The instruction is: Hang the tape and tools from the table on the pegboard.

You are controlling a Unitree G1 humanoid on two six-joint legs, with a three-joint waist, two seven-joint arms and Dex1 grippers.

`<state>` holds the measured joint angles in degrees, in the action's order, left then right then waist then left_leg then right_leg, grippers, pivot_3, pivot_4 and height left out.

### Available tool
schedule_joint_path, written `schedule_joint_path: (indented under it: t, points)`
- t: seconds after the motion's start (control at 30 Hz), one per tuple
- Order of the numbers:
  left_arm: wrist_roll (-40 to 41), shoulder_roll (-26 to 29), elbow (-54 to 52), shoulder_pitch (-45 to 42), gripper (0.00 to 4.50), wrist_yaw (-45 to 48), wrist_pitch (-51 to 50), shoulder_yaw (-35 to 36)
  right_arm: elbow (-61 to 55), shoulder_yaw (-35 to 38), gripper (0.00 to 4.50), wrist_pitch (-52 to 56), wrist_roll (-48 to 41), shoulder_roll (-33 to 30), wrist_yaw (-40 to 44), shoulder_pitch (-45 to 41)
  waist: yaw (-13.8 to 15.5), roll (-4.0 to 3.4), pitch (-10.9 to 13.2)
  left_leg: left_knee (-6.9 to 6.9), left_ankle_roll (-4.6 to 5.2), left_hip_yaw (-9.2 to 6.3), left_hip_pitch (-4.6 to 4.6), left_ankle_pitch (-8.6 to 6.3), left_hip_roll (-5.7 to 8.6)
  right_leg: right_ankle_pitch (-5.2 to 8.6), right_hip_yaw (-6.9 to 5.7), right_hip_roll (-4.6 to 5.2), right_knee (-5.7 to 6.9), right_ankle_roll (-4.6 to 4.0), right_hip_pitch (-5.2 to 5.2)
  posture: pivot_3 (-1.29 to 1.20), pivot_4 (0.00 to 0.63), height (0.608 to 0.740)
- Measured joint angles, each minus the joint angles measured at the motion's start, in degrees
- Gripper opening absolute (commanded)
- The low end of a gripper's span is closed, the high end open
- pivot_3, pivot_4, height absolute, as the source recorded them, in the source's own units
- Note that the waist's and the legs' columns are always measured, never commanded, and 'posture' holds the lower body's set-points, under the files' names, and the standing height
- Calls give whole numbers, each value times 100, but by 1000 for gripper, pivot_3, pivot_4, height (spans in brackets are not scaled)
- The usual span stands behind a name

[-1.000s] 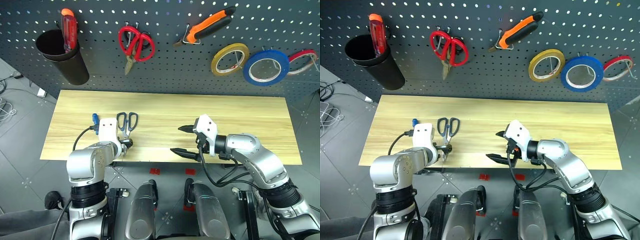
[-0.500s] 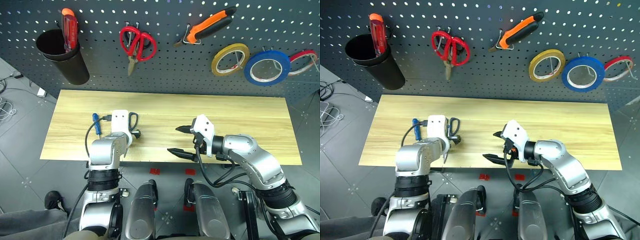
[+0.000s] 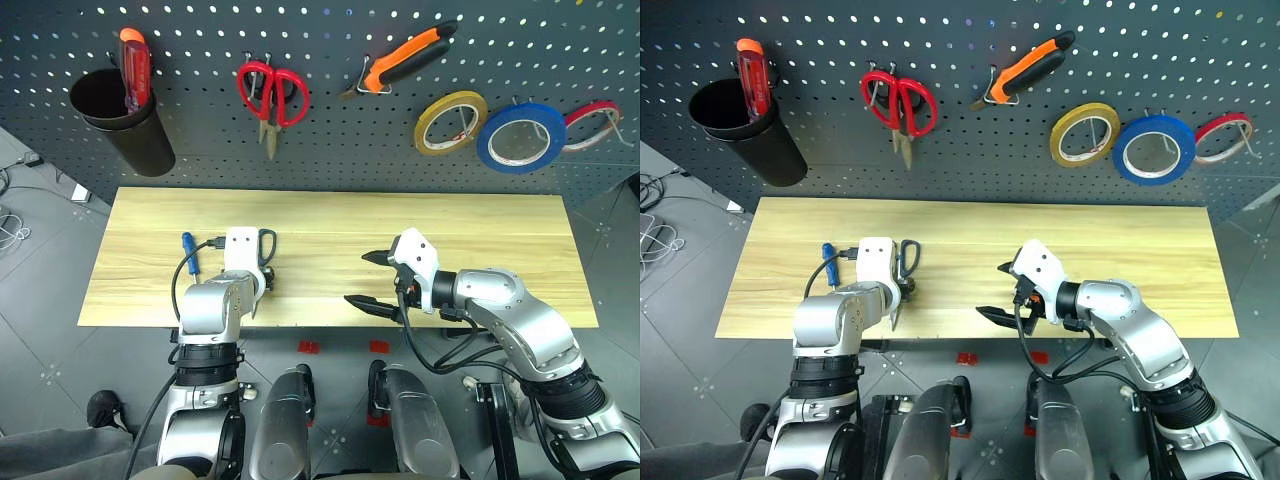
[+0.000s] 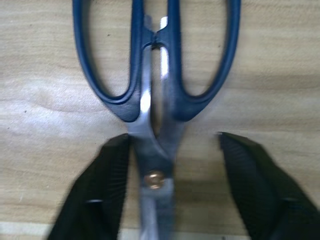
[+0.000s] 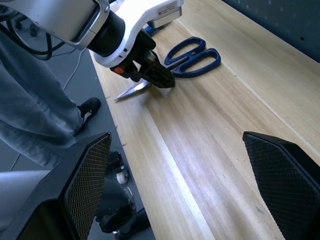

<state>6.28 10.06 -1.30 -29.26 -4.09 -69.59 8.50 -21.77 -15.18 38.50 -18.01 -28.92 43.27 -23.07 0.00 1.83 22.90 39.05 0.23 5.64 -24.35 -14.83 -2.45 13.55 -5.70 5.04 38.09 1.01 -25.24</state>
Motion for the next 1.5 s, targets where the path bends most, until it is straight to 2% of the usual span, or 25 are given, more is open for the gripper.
schedule_joint_path:
  t: [0.07,0.23,0.3,0.43,0.53,0.7,0.77,0.97,1.17,1.33,1.5]
  points:
    - [1,19,-25,9,983,7,-9,45,0,0,4500,-3,9,13,-5,-4,0,0,-1,0,0,0,0,0,0,0,-1,0,0,0,0,-49,355,740]
    - [-9,81,-39,49,822,56,135,38,13,-2,4500,-38,51,25,-5,-25,4,1,-12,0,0,0,0,0,1,0,0,0,0,0,1,-46,353,740]
    - [-121,239,-135,248,816,172,602,-247,23,4,4500,-48,56,31,-4,-36,0,1,-12,0,0,0,0,0,0,0,1,0,-1,0,-1,-39,358,740]
    - [-270,568,-853,750,240,698,2335,-722,61,145,4500,-45,-2,53,5,-91,15,1,-12,-1,0,-1,-2,0,0,-1,0,4,-5,-2,0,-35,352,740]
    - [-322,894,-1605,1099,240,1247,3890,-961,39,325,4500,-12,-214,65,70,-220,11,0,-12,-1,0,-2,-2,0,0,-3,0,6,-9,-7,3,-20,347,740]
    - [-222,929,-2277,1198,240,1716,4791,-1016,-229,1084,4500,236,-1098,66,234,-877,12,0,-12,-1,1,-6,-2,0,0,-4,-4,3,-9,-8,5,-3,341,740]
    - [-336,1183,-2329,1336,240,1997,5361,-1149,-268,1347,4500,296,-1320,-38,292,-1113,14,0,-13,-5,2,-6,-2,0,0,-4,-7,2,-12,-8,5,9,336,740]
    - [-663,1035,-2198,1343,240,1849,6309,-1147,-196,1274,4500,220,-1367,-184,479,-1193,38,1,-14,0,7,-7,-6,2,3,-4,-8,4,-8,-8,4,9,322,740]
    - [-1013,868,-1899,972,240,1370,6705,-857,126,1742,4500,162,-1728,-5,389,-1884,44,3,-15,-2,9,-14,-9,3,2,-5,-19,3,-11,-9,4,12,321,740]
    - [-1044,720,-1881,900,240,1212,6792,-683,296,1839,4500,76,-1773,11,338,-1910,45,3,-15,1,10,-15,-13,4,7,-6,-39,8,-11,-9,4,5,321,740]
    - [-934,457,-2089,1022,240,1132,6331,-620,468,1835,4500,-68,-1702,-8,363,-1914,46,3,-15,1,12,-17,-13,5,7,-6,-43,8,-7,-9,3,14,321,740]
